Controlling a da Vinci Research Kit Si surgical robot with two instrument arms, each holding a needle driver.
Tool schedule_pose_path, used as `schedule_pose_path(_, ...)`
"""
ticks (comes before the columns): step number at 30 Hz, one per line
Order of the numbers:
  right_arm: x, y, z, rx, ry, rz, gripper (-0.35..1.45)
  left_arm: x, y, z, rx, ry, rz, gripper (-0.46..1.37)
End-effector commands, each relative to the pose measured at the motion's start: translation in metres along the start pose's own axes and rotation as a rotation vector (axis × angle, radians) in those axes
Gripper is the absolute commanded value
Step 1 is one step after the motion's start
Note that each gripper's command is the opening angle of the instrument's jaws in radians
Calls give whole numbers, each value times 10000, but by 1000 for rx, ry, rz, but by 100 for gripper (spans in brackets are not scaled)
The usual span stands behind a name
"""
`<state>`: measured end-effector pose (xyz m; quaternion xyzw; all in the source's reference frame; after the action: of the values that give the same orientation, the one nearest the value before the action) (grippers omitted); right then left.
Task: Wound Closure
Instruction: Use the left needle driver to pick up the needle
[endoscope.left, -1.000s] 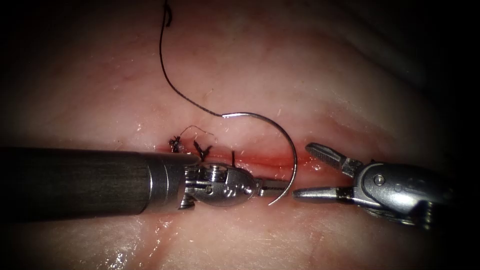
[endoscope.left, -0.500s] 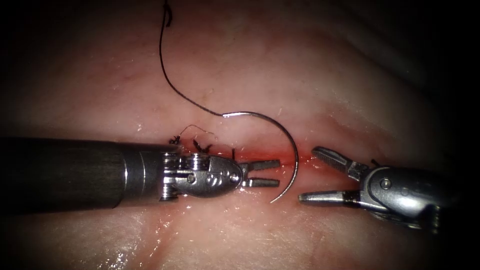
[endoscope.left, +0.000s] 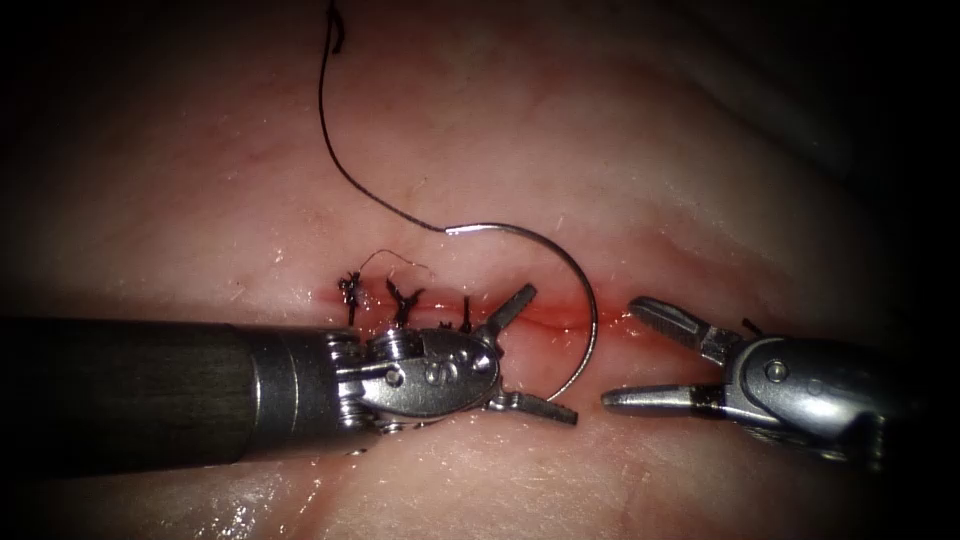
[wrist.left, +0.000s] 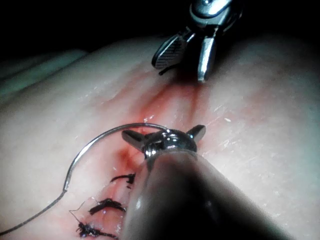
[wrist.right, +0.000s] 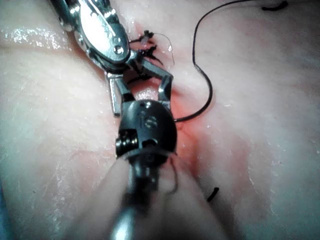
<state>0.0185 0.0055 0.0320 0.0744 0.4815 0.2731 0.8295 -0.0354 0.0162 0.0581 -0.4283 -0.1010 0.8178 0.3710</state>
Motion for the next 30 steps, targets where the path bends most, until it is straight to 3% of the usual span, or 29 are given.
schedule_pose_path(1,1,-1,0,6,0,0,123,0,2,3,7,-2,-18,89)
schedule_pose_path(10,1,-1,1,5,0,0,123,-7,13,23,27,-1,-24,69)
schedule_pose_path(18,2,-3,1,4,-1,1,122,-16,8,23,26,0,-19,5)
schedule_pose_path(25,5,-5,0,3,-1,2,120,-24,-2,23,26,0,-15,2)
schedule_pose_path(30,7,-7,-2,4,-1,-4,116,-25,-1,20,26,-5,-21,-32)
